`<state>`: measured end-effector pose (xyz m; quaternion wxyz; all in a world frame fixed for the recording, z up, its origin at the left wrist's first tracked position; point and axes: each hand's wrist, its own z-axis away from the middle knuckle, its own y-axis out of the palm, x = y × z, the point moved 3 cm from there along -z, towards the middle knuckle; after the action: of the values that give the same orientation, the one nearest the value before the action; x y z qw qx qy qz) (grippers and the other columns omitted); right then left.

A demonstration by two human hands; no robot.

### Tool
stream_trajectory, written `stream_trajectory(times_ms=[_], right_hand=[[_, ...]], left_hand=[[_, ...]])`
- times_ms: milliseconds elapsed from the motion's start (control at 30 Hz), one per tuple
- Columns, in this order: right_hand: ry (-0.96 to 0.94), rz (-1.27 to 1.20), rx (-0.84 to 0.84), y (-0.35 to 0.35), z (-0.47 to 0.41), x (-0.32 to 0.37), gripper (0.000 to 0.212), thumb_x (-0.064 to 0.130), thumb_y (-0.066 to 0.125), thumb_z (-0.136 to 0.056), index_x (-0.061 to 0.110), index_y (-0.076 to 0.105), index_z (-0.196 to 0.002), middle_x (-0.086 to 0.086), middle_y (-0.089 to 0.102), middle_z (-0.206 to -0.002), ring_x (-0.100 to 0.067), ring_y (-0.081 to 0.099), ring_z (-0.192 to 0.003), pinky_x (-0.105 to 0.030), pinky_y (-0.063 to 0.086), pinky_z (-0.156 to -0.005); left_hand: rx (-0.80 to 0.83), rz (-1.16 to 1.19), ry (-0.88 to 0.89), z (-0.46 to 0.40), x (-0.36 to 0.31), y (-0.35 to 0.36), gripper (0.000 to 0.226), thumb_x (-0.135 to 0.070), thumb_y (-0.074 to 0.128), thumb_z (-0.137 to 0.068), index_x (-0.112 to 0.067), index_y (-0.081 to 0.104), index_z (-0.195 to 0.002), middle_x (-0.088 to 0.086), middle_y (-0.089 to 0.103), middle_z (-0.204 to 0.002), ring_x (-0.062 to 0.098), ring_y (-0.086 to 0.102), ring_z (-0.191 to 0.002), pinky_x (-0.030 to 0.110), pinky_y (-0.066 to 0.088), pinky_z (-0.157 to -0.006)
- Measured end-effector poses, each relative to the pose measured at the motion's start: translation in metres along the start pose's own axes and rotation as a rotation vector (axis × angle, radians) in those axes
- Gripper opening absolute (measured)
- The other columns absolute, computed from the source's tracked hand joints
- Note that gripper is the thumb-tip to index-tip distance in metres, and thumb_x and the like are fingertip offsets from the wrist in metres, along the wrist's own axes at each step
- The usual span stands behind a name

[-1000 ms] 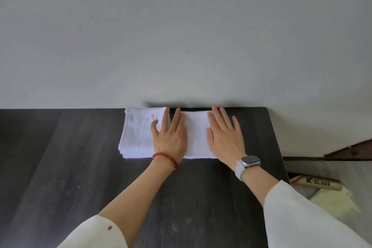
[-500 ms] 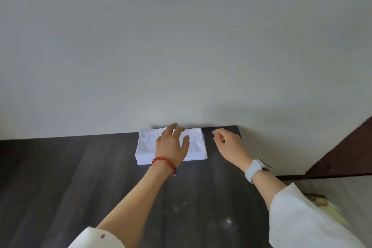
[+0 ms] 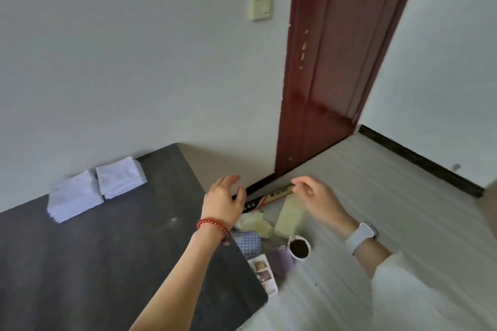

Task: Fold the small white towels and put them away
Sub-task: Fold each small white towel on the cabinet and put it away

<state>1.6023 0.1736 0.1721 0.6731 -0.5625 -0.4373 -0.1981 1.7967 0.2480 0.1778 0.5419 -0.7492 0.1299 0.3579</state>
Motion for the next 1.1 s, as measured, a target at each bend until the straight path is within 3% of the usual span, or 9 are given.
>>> stream_trajectory(times_ms=[167, 267, 433, 667, 767, 900, 1100], right_hand=[[0.213, 0.054, -0.221, -0.152, 0.093, -0.107, 0.023, 0.012, 0.045, -0.094, 0.005, 0.063, -0.107, -0.004, 0.065, -0.096, -0.018, 0.06, -0.09, -0.028, 0.047, -0.086], [0.327, 0.063, -0.361, -0.25, 0.153, -0.166, 0.025, 0.013, 0.04, -0.096, 0.006, 0.06, -0.11, 0.001, 0.061, -0.093, -0.01, 0.057, -0.082, -0.014, 0.044, -0.072], [0.54, 0.027, -0.563, -0.409, 0.257, -0.283, 0.026, 0.018, 0.041, -0.096, 0.008, 0.06, -0.113, -0.005, 0.063, -0.104, -0.02, 0.06, -0.098, -0.028, 0.046, -0.087], [0.76, 0.083, -0.731, -0.6, 0.381, -0.422, 0.027, 0.017, 0.04, -0.096, 0.01, 0.06, -0.113, -0.009, 0.065, -0.109, -0.023, 0.06, -0.099, -0.03, 0.046, -0.083], [0.807, 0.061, -0.797, -0.664, 0.407, -0.47, 0.026, 0.015, 0.042, -0.095, 0.009, 0.061, -0.112, -0.009, 0.064, -0.109, -0.024, 0.06, -0.099, -0.034, 0.047, -0.088], [0.834, 0.036, -0.865, -0.74, 0.416, -0.538, 0.025, 0.013, 0.042, -0.094, 0.008, 0.063, -0.107, -0.007, 0.066, -0.099, -0.025, 0.063, -0.088, -0.036, 0.05, -0.083], [0.866, 0.034, -0.909, -0.873, 0.391, -0.655, 0.025, 0.011, 0.042, -0.094, 0.008, 0.063, -0.108, -0.001, 0.064, -0.091, -0.01, 0.058, -0.081, -0.026, 0.047, -0.081]], left_hand=[[0.237, 0.118, 0.228, 0.027, -0.156, 0.132, 0.029, -0.02, 0.053, -0.09, -0.01, 0.06, -0.116, 0.008, 0.06, -0.117, 0.027, 0.056, -0.109, 0.031, 0.042, -0.091], [0.383, 0.181, 0.395, 0.054, -0.262, 0.218, 0.03, -0.019, 0.053, -0.09, -0.01, 0.058, -0.118, 0.008, 0.059, -0.119, 0.024, 0.056, -0.108, 0.034, 0.043, -0.095], [0.57, 0.226, 0.618, 0.127, -0.446, 0.369, 0.03, -0.022, 0.05, -0.092, -0.013, 0.057, -0.12, 0.004, 0.058, -0.121, 0.018, 0.056, -0.107, 0.034, 0.044, -0.095], [0.854, 0.276, 0.776, 0.254, -0.655, 0.54, 0.028, -0.018, 0.049, -0.092, -0.011, 0.058, -0.117, 0.006, 0.059, -0.118, 0.02, 0.055, -0.107, 0.029, 0.043, -0.093], [0.911, 0.263, 0.849, 0.275, -0.722, 0.599, 0.028, -0.018, 0.048, -0.092, -0.011, 0.058, -0.118, 0.006, 0.059, -0.117, 0.019, 0.055, -0.106, 0.03, 0.043, -0.093], [0.936, 0.225, 0.913, 0.277, -0.796, 0.688, 0.028, -0.018, 0.048, -0.092, -0.013, 0.058, -0.118, 0.004, 0.059, -0.116, 0.018, 0.055, -0.105, 0.033, 0.043, -0.094], [0.982, 0.239, 0.926, 0.254, -0.918, 0.844, 0.025, -0.015, 0.049, -0.091, -0.011, 0.06, -0.112, 0.006, 0.061, -0.112, 0.02, 0.057, -0.1, 0.03, 0.043, -0.091]])
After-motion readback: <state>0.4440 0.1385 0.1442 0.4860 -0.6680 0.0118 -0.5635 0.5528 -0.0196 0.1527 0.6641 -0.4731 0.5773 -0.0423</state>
